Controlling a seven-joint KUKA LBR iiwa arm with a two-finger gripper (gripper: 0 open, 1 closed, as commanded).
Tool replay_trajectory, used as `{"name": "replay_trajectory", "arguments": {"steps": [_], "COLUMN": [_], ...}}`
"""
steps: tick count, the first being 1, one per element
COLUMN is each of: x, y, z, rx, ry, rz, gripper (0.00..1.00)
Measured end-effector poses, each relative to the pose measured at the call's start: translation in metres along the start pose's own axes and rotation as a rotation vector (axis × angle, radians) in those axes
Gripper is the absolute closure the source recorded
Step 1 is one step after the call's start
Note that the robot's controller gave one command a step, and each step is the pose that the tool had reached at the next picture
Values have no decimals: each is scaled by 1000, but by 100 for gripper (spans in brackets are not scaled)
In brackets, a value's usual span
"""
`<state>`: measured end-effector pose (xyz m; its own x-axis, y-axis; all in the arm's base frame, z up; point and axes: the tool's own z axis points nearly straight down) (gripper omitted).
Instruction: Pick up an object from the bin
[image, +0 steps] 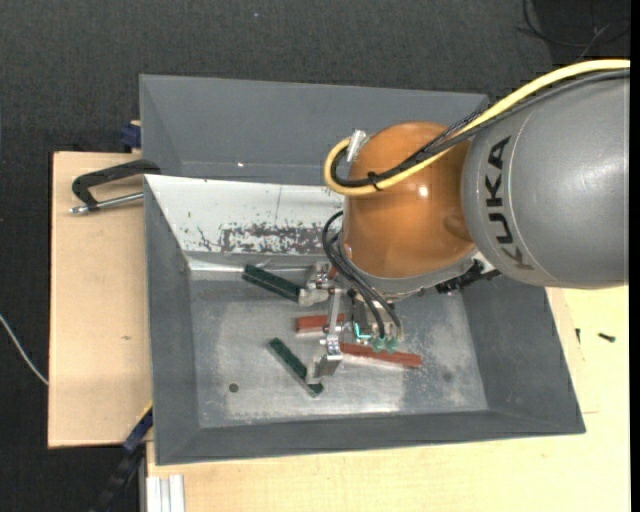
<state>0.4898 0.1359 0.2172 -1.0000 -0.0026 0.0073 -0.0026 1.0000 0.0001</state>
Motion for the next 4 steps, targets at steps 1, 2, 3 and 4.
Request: {"name": "replay_trajectory", "arguments": {"steps": [1, 2, 3, 4], "x": [-2, -2, -2, -4], "y": [-1, -4, -13, -14], "z": [-4, 44, 60, 75], "rx": [-1, -3, -1, -2], "ry": [-8, -10, -7, -6], "rz": [2, 212, 36, 218], "gripper": [0, 0, 0, 0]}}
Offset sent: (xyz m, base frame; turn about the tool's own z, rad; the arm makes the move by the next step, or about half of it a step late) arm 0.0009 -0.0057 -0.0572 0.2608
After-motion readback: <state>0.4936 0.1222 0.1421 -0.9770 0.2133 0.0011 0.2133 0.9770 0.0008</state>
